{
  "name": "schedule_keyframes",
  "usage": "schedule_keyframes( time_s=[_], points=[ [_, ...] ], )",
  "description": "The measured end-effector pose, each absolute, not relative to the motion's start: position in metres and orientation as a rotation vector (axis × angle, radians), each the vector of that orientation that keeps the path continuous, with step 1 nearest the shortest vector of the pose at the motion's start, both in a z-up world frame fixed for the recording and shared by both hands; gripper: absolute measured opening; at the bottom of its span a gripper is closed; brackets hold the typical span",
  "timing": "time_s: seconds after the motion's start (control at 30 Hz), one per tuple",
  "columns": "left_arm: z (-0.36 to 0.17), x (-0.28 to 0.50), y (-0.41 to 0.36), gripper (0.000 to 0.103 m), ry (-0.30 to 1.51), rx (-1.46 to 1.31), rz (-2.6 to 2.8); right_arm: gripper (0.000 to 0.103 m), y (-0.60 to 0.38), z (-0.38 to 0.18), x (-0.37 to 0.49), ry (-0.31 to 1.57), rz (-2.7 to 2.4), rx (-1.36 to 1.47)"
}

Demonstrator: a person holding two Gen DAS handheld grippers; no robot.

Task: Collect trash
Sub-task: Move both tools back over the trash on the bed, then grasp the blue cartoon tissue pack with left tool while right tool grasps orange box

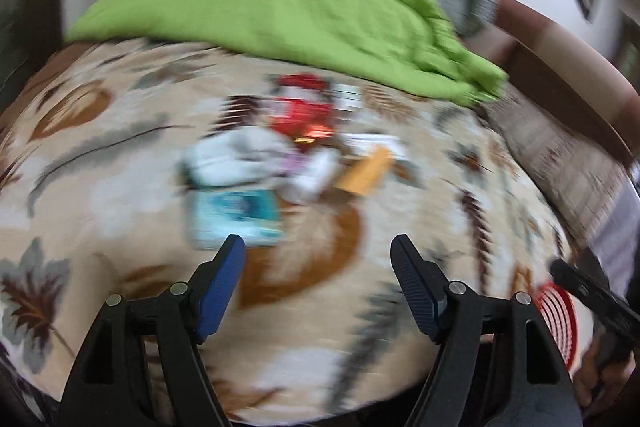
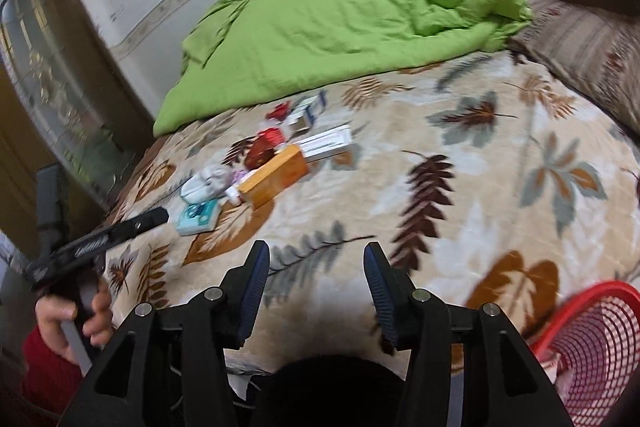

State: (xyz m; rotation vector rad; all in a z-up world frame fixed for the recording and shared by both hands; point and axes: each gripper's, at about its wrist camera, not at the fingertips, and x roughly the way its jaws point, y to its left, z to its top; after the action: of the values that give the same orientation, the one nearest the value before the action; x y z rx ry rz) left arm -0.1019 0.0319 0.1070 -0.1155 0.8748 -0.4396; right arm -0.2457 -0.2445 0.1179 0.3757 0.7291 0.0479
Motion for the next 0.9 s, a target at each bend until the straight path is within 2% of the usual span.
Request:
schedule_keyframes(
  time_s=[0.17, 0.4, 0.73, 0.9],
  points=[
    [0.078, -0.046, 0.083, 0.075, 0.902, -0.215, -0.322, 0.054, -0.227, 0.116, -0.232, 0.747, 0.085, 0.339],
    [0.036, 0.006, 0.097, 0.075, 1.010, -0.391, -0.390, 0.054, -0.213, 0.113, -0.222, 0.762, 0.097, 0.325],
    [0.045, -0.063, 0.043, 0.075, 1.069, -0.240, -0.736, 0.054, -0.217, 0.100, -0.213, 0.798, 0.094, 0.350],
    [0.063, -0.084, 0.033, 0.075, 0.992, -0.091, -0.692, 0.054, -0.216, 0.103, -0.212, 0.786, 0.101, 0.336]
  ],
)
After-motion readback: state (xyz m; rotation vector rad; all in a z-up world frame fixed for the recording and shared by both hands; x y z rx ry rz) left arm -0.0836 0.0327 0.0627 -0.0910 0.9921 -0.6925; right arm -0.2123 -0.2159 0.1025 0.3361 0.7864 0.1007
